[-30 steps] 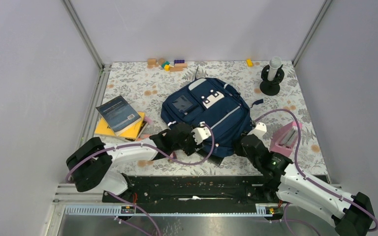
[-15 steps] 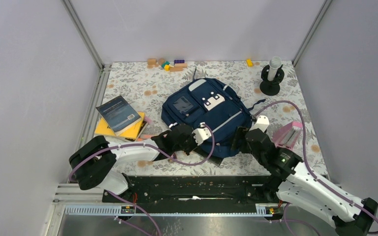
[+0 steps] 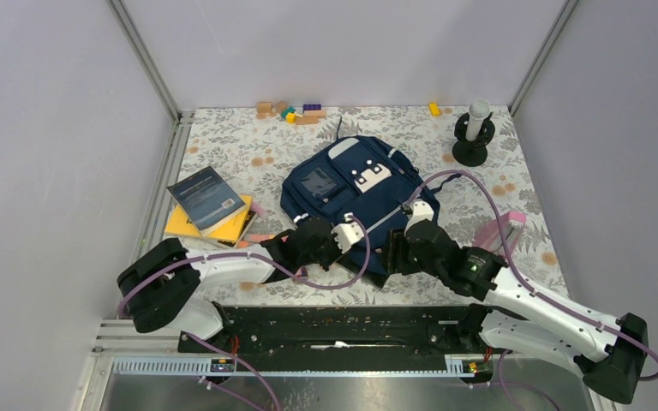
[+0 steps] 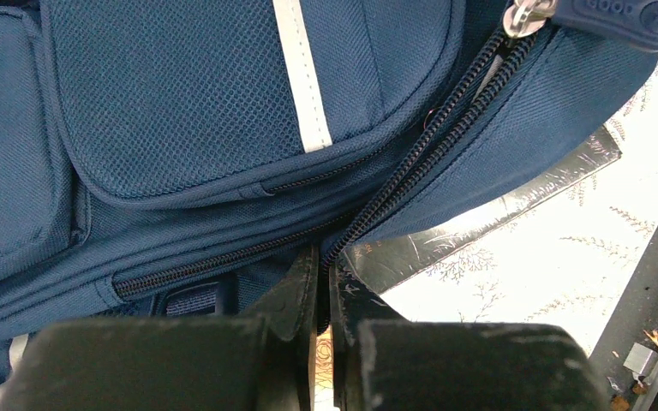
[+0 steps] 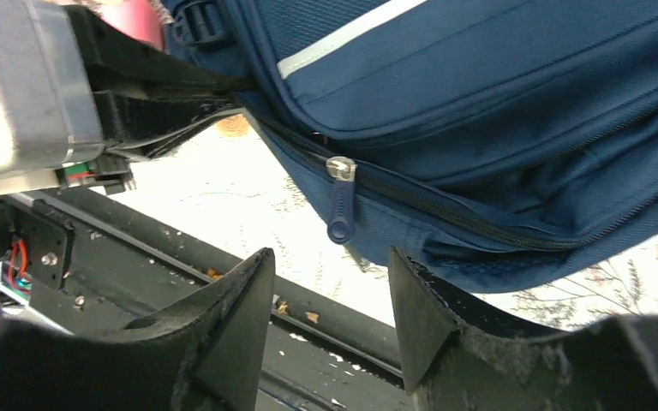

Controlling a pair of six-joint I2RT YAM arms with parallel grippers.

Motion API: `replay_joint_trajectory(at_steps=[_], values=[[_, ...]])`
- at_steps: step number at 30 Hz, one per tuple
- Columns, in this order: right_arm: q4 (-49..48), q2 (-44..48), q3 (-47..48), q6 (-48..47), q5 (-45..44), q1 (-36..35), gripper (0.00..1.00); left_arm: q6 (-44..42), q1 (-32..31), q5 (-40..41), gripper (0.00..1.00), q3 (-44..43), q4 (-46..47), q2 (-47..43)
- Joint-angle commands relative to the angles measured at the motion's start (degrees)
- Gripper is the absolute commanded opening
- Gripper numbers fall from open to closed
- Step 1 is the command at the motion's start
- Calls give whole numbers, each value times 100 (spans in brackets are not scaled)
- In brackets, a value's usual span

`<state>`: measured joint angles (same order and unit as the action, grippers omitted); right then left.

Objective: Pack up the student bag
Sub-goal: Unzip the student bag at the center of the board.

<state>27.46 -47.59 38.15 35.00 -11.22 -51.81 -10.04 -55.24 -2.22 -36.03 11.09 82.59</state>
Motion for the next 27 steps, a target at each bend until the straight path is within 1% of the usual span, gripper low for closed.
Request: replay_joint_trajectory(at_steps=[1,5,12,18,22,27], values=[[-496,-130,15,111,121,-278,57,152,16,203,0,52,508,-312],[-578,-396,-31,256,-445,-493,56,149,14,200,0,50,473,-328],[-684,-693,-102,314,-955,-521,53,167,14,367,0,115,526,-401],[-932,-1032,-117,299,-887,-558,50,169,20,399,0,114,526,-397],[-989,-1305,-69,340,-1053,-631,48,169,14,398,0,114,520,-400],[-678,-1624,38,572,-1600,-684,40,174,17,406,0,140,534,-435]])
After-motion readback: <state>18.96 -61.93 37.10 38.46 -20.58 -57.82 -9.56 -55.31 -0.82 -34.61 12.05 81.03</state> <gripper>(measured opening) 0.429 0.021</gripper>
